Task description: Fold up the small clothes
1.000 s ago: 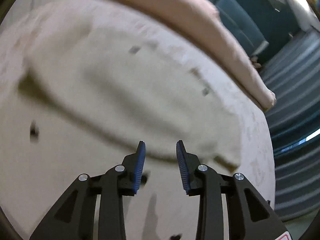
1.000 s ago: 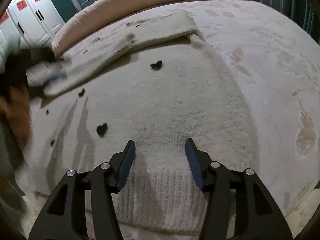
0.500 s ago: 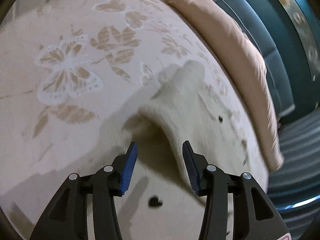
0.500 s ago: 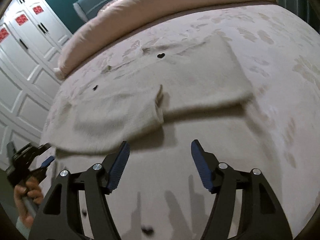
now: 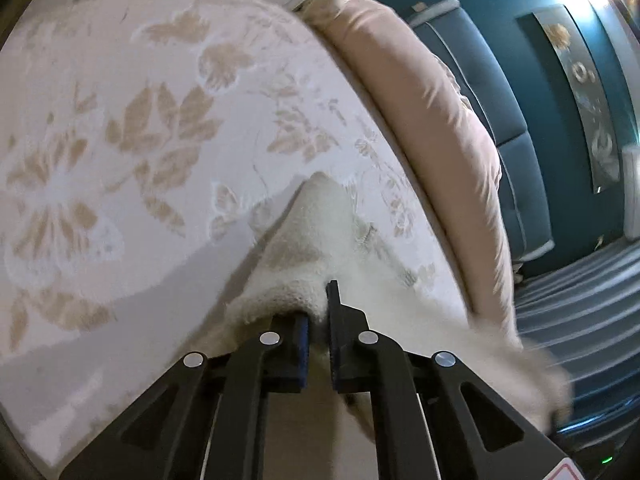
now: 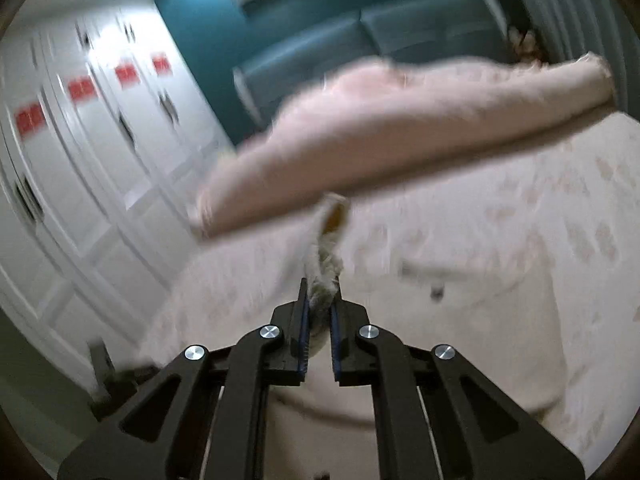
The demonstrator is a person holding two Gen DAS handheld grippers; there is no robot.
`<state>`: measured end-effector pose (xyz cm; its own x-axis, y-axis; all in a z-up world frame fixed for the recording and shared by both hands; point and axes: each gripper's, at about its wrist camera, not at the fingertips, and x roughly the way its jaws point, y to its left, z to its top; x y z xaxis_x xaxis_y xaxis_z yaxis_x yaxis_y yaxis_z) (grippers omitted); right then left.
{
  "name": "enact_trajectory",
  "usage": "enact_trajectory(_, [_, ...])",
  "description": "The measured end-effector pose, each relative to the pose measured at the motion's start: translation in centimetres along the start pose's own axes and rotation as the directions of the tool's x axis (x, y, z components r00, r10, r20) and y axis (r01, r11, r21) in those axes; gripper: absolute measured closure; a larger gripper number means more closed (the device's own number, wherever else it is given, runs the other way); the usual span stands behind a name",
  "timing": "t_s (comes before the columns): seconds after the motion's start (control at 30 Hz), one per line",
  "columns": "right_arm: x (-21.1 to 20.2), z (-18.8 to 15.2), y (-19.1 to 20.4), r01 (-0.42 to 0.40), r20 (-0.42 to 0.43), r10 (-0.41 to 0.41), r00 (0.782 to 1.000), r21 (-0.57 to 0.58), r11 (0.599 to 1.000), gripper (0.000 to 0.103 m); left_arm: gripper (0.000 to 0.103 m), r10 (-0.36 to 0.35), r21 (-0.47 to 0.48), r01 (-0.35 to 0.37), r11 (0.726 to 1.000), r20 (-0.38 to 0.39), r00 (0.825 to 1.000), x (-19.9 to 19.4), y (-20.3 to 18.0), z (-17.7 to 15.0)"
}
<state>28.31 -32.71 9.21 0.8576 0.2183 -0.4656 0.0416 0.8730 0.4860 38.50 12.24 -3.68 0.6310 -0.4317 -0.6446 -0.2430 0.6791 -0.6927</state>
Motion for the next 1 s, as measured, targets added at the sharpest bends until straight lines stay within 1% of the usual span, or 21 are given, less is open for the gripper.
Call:
enact_trajectory(0.07, [1.9,-0.8,-3.0,0.095,-0.059,-0.094,0.994,0.016,0.995,0.096,0.098,0.029,0.041,-0.029,0.999,-0.018,0.999,1.0,-0.1,-0.9])
enact_trajectory(0.1, [4.8,-2.5,-5.8,0.197,-0.170,-0.190,0.967,0.025,0.980,0.096,0.098,0.065,0.062,-0.063,0.996,-0.037,0.997,1.8,0.0,-1.6])
enact_trajectory(0.13, [7.2,-4.2,-8.0,0.270,-0.274,-0.255,0.927,0.019,0.963,0.096,0.098,0.095,0.078,-0.090,0.993,-0.055,0.994,2.6,0.1,-2.2])
enact_trajectory(0.17, [9.2,-5.9,-9.8,0.342,-0.367,-0.322,0.873,-0.010,0.940,0.097,0.098,0.120,0.088,-0.114,0.990,-0.074,0.990,3.4,0.4,-2.9])
enact_trajectory(0.2, [9.8,-7.1,-10.9,0.369,-0.394,-0.348,0.850,-0.024,0.929,0.097,0.098,0.145,0.089,-0.137,0.987,-0.090,0.985,4.1,0.6,-3.6])
enact_trajectory(0.27, [7.7,-6.5,-10.4,0.302,-0.312,-0.274,0.910,0.043,0.952,0.097,0.098,0.152,0.093,-0.145,0.985,-0.080,0.985,4.6,0.9,-4.2])
enact_trajectory(0.33, [5.8,-5.5,-9.8,0.240,-0.238,-0.213,0.948,0.090,0.967,0.097,0.097,0.170,0.137,-0.160,0.977,-0.059,0.984,4.9,0.8,-4.4])
enact_trajectory(0.37, [5.3,-5.5,-9.8,0.231,-0.207,-0.210,0.956,0.085,0.969,0.097,0.097,0.175,0.153,-0.165,0.974,-0.054,0.983,5.0,0.7,-4.5])
enact_trajectory(0.4, [6.1,-6.2,-10.5,0.268,-0.238,-0.246,0.940,0.066,0.961,0.097,0.096,0.183,0.171,-0.172,0.970,-0.047,0.982,5.3,0.6,-4.5])
enact_trajectory(0.43, [7.8,-7.4,-11.9,0.309,-0.321,-0.275,0.906,0.060,0.949,0.097,0.096,0.189,0.184,-0.178,0.967,-0.041,0.981,5.4,0.5,-4.7])
enact_trajectory(0.47, [9.4,-8.8,-13.3,0.345,-0.414,-0.295,0.861,0.051,0.937,0.096,0.095,0.193,0.194,-0.182,0.964,-0.037,0.981,5.4,0.4,-4.8])
enact_trajectory(0.5, [9.5,-8.9,-13.5,0.339,-0.410,-0.286,0.866,0.060,0.939,0.096,0.093,0.195,0.208,-0.184,0.961,-0.031,0.980,5.4,0.4,-4.9])
enact_trajectory(0.57, [7.7,-8.1,-12.9,0.339,-0.345,-0.286,0.894,0.103,0.935,0.094,0.091,0.190,0.236,-0.180,0.955,-0.017,0.982,5.6,0.5,-5.0])
enact_trajectory(0.67, [4.2,-6.2,-9.4,0.360,-0.178,-0.334,0.926,0.139,0.923,0.092,0.091,0.184,0.307,-0.182,0.934,0.023,0.983,5.5,0.5,-5.8])
enact_trajectory(0.7, [4.0,-5.9,-7.8,0.332,-0.164,-0.311,0.936,0.123,0.935,0.092,0.091,0.191,0.345,-0.197,0.918,0.051,0.980,5.5,0.2,-6.3])
enact_trajectory(0.77, [6.1,-5.6,-4.0,0.224,-0.207,-0.209,0.956,0.049,0.973,0.092,0.091,0.206,0.372,-0.222,0.901,0.082,0.975,5.5,-0.1,-6.9])
enact_trajectory(0.8, [8.5,-6.1,-0.3,0.116,-0.269,-0.116,0.956,-0.017,0.993,0.092,0.091,0.210,0.376,-0.228,0.898,0.089,0.974,5.5,-0.2,-7.0])
enact_trajectory(0.83, [9.9,-6.6,1.7,0.056,-0.297,-0.066,0.953,-0.039,0.998,0.092,0.091,0.211,0.380,-0.231,0.896,0.095,0.973,5.5,-0.1,-7.1])
enact_trajectory(0.87, [12.4,-7.7,4.8,-0.037,-0.353,0.013,0.936,-0.062,0.997,0.092,0.091,0.206,0.381,-0.229,0.896,0.101,0.973,5.5,0.0,-7.2])
enact_trajectory(0.9, [14.0,-8.5,6.5,-0.082,-0.398,0.046,0.916,-0.073,0.994,0.092,0.091,0.202,0.379,-0.226,0.897,0.102,0.974,5.5,0.1,-7.3])
enact_trajectory(1.0, [19.5,-11.6,11.5,-0.128,-0.510,0.027,0.860,-0.165,0.978,0.092,0.091,0.181,0.368,-0.205,0.907,0.097,0.979,5.4,0.5,-7.2])
